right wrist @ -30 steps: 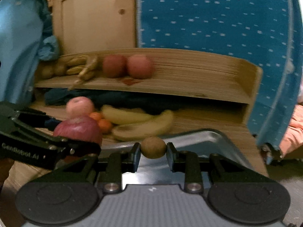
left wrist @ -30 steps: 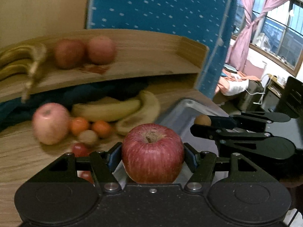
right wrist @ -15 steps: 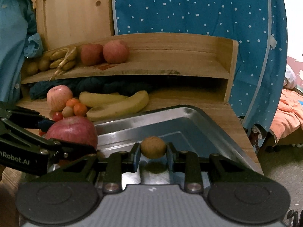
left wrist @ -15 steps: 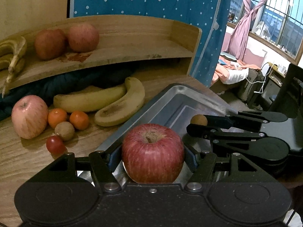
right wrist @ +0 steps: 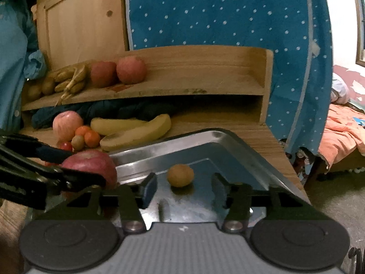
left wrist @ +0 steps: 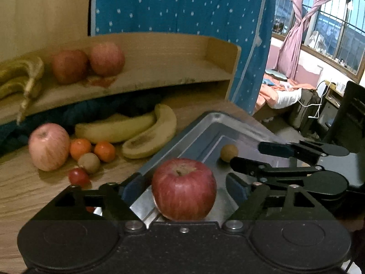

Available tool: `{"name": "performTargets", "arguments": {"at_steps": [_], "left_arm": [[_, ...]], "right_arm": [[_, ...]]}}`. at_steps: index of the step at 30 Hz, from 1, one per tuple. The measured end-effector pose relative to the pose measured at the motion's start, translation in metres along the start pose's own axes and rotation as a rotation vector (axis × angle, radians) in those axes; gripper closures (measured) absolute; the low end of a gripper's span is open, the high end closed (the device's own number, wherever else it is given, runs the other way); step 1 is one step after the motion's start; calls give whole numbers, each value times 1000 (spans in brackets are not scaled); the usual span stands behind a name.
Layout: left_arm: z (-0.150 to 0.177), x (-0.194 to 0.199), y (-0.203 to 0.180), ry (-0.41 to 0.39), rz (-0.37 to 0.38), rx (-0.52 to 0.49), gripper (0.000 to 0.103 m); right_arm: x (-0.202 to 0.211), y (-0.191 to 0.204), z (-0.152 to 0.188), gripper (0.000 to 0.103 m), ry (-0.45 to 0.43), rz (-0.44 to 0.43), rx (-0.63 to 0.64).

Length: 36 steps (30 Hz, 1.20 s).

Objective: Organize fruits
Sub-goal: 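Carry the apple in left tool and kiwi in right tool over the steel tray, then open left tool to drop the apple while right tool releases the kiwi onto tray, then withdraw both open tools from the tray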

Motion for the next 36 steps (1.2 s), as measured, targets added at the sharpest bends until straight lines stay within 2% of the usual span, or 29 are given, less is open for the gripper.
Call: {"name": "performTargets", "arguments": {"at_steps": [3, 5, 7, 11, 23, 30, 36], "left_arm": [[9, 16, 2, -26, -1, 4, 15], [16, 26, 3, -43, -4, 5, 8], [25, 38, 6, -62, -18, 5, 2], [49, 57, 12, -86, -34, 16, 1], [134, 90, 36, -72, -50, 44, 1], [164, 102, 44, -75, -52, 45, 1], [175, 106, 51, -73, -61, 66, 1]], "right_arm": [[16, 3, 5, 25, -31, 11, -25], [30, 7, 11, 16, -59, 21, -36], [42, 14, 15, 10, -79, 31, -40], [69, 32, 31, 1, -105, 54, -32], [121, 84, 89, 0, -101, 93, -61], [131, 105, 116, 0, -69, 120, -91], [127, 116, 129, 0, -36, 124, -108]]}}
Point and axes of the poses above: each gripper's, at about its wrist camera, not at the fingertips, and x roughly against the way its jaws point, y to its left, z to its underside, the point moved 6 cm from there along -x, roughly the way its jaws point, and after that the axes turned 14 degrees about y, right-handed, at the moved point
